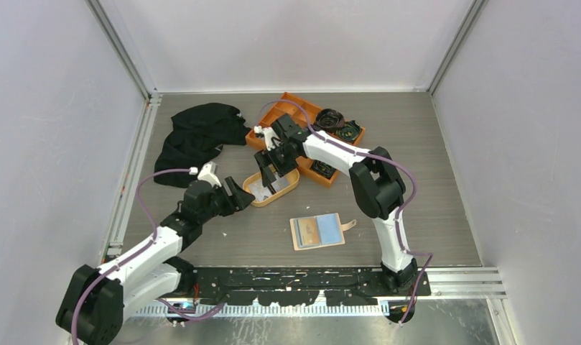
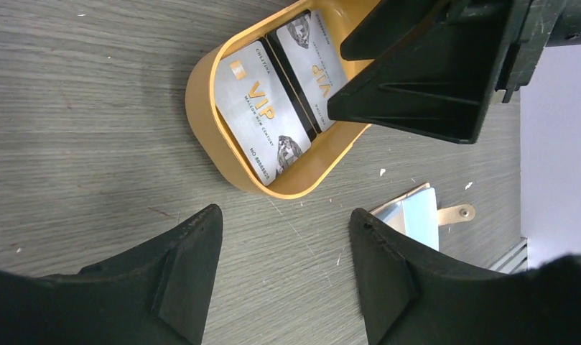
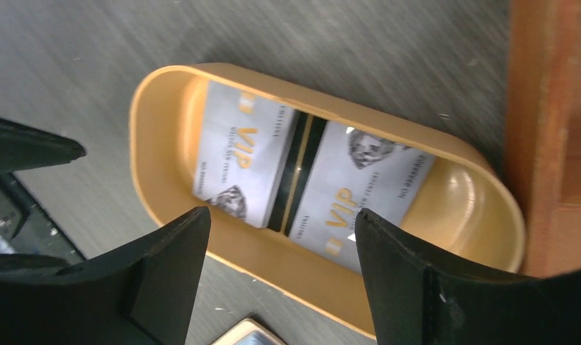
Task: Put the credit cards into the card holder
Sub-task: Pick up the credit card from the storage box.
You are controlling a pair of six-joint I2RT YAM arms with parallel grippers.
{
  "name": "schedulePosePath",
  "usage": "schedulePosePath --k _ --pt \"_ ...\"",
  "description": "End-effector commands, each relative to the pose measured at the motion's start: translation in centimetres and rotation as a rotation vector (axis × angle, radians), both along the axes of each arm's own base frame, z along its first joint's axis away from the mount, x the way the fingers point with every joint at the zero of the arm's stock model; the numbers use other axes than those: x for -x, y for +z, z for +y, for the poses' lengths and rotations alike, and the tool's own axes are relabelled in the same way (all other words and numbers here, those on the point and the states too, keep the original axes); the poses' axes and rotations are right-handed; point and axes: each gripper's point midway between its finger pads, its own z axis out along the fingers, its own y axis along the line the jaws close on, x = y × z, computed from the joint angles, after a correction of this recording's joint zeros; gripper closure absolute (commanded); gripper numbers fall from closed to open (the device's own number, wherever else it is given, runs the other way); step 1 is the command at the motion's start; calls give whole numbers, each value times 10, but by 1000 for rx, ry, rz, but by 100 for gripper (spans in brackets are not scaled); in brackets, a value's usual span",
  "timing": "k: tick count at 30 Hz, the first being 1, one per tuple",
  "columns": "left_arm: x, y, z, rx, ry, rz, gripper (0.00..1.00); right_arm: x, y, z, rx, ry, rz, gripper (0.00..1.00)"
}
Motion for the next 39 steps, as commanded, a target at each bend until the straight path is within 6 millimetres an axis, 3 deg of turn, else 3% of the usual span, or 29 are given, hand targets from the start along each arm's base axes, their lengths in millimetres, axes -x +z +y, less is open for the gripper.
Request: schedulePosePath --k 1,11,19,31,39 --pt "-13 15 -9 60 -24 -54 35 -29 6 -6 72 -88 -105 21" --pt "-25 5 -15 65 -59 -14 50 -32 -15 -11 142 -138 -92 18" --pt "-28 -2 -19 74 -79 9 56 -13 -24 4 84 -126 34 19" --pt "-29 -3 -25 91 -110 27 65 17 7 40 -161 -91 272 23" --pt "-28 -2 -25 93 -111 31 67 23 32 47 -274 -80 347 31"
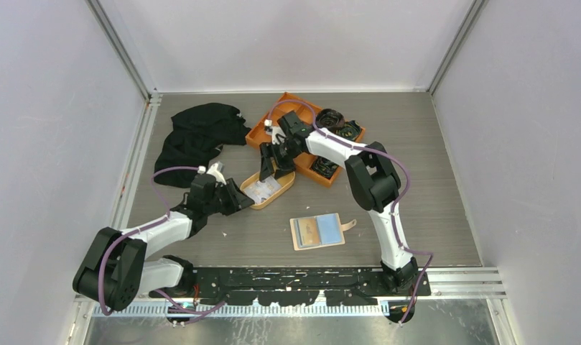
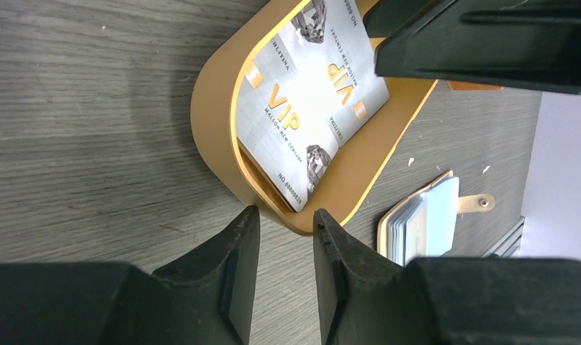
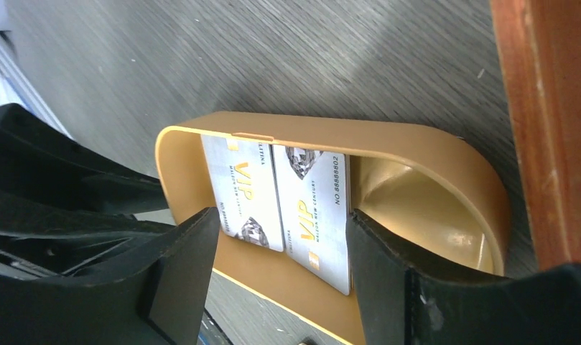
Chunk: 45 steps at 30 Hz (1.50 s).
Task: Put the credit cards into the card holder
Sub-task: Pick up the credit card from the storage box.
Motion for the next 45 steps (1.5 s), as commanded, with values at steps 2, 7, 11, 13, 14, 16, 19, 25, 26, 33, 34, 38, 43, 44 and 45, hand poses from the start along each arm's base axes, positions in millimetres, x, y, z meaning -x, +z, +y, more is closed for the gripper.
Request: schedulePosePath --k 2,7,11,13,14,16,19,25,26,33,34,38,43,44,45 --pt "-19 39 -14 74 -29 -120 67 31 45 31 -183 75 88 34" --pt "-18 41 -13 72 -28 -124 67 32 49 31 -194 82 91 40" --pt "-17 41 -11 67 -25 -122 67 32 49 31 -194 83 93 47" --pt "-16 42 -10 66 -24 -124 67 31 46 30 -185 80 91 50" --pt "-16 43 -10 65 -23 -124 67 31 44 29 -179 78 92 51" --pt "-16 43 -9 64 -21 -126 67 31 41 28 -165 82 90 54" --pt "-16 44 -9 63 -21 -127 67 31 32 24 -127 82 88 57" --pt "-15 43 -9 62 -22 -124 67 26 17 15 -44 96 40 57" --pt "-14 43 -9 63 -22 -124 67 26 14 14 -29 101 30 57" --pt "-14 43 -8 62 -22 -125 67 18 6 6 55 113 -50 56" --pt "-13 43 -7 60 -20 -124 67 17 7 5 54 120 -60 55" --pt "-13 43 -6 54 -19 -126 67 14 16 5 52 155 -111 51" --pt "-13 39 -6 48 -19 -117 66 8 17 4 65 188 -152 48" --pt "-14 38 -6 48 -19 -118 66 7 15 5 65 190 -151 48" --pt "-14 37 -6 48 -19 -116 66 7 13 6 65 195 -148 48"
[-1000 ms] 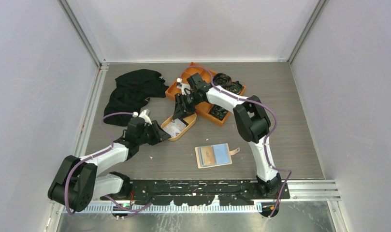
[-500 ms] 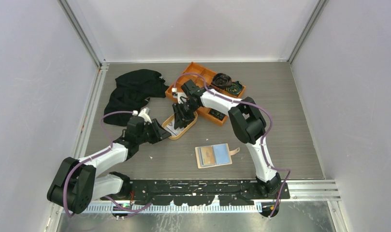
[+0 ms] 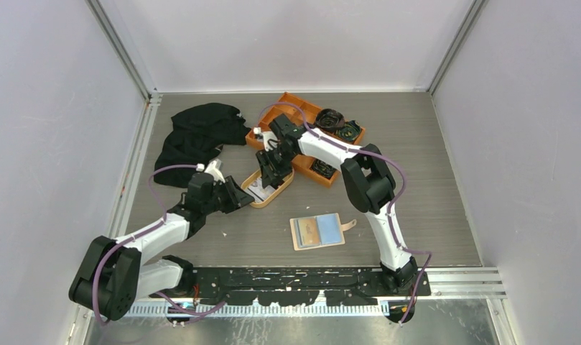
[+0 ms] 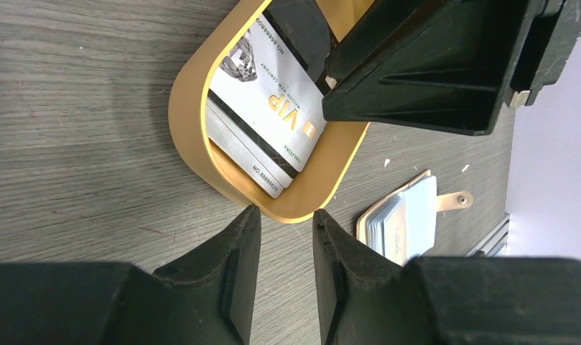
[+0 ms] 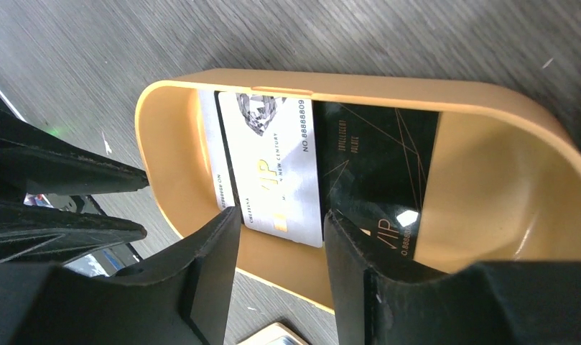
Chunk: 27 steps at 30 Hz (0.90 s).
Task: Put the credit cards into the card holder
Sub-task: Pick up the credit card from the storage box.
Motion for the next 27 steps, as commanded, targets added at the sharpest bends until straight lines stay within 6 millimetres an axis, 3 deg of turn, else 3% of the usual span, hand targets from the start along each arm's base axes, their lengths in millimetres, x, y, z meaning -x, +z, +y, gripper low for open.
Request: schedulePosePath --k 1,9,16,21,27 --pt "-14 20 -5 28 -13 -76 66 -11 16 8 -26 42 -72 47" --pt "-15 14 -6 21 -15 -60 66 -8 -2 10 -13 60 -23 47" --pt "-19 10 -11 30 -31 -50 66 -1 -7 11 -26 76 18 47" --pt "-21 9 -11 25 -35 -48 66 13 7 22 -112 93 101 49" --pt "-22 11 -10 21 -37 -49 66 16 29 26 -215 47 200 50"
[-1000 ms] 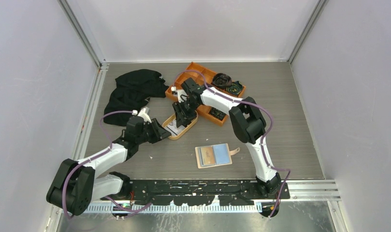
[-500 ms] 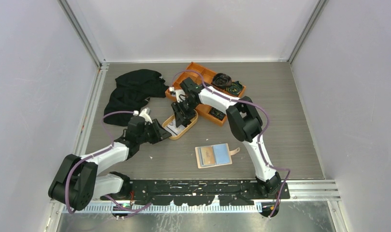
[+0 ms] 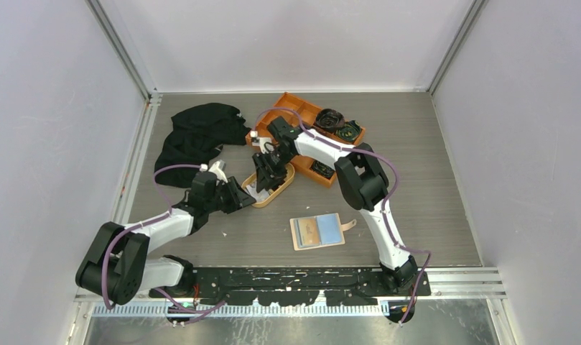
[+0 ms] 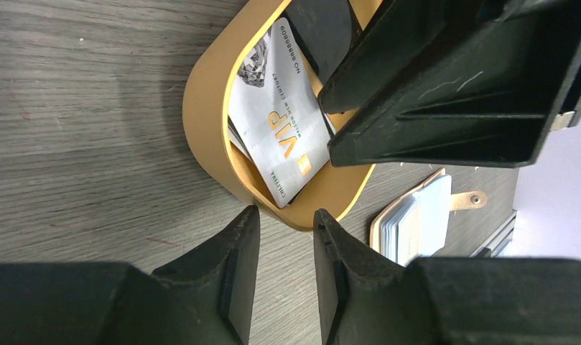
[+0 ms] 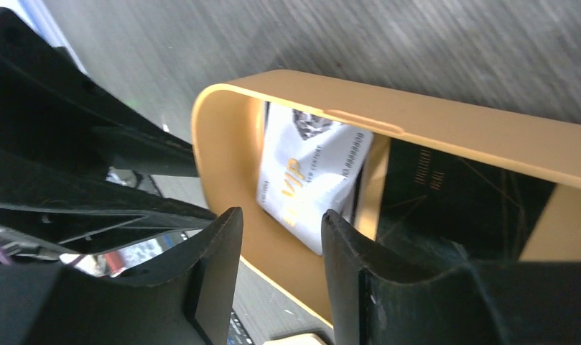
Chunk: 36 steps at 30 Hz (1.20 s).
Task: Put the credit cards into the card holder
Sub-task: Pick up the credit card from the storage box.
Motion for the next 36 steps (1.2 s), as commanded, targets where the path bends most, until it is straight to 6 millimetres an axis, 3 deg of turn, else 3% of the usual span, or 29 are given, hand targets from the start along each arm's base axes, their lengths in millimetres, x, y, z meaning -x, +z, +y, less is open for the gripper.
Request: schedulePosePath --k 1,6,14,22,36 --pt "-20 28 -7 31 -21 -101 66 1 34 10 -128 -27 82 50" --pt "-21 28 -7 30 -21 -99 66 -2 43 9 -172 -64 125 52" --pt "-21 26 -7 27 -19 -93 67 -25 21 -2 -35 -110 -29 51" --pt "-23 26 -9 27 -30 -89 67 -14 1 8 -16 -73 18 51" --pt "-26 24 -13 35 -47 -76 68 4 22 28 -158 -74 181 53"
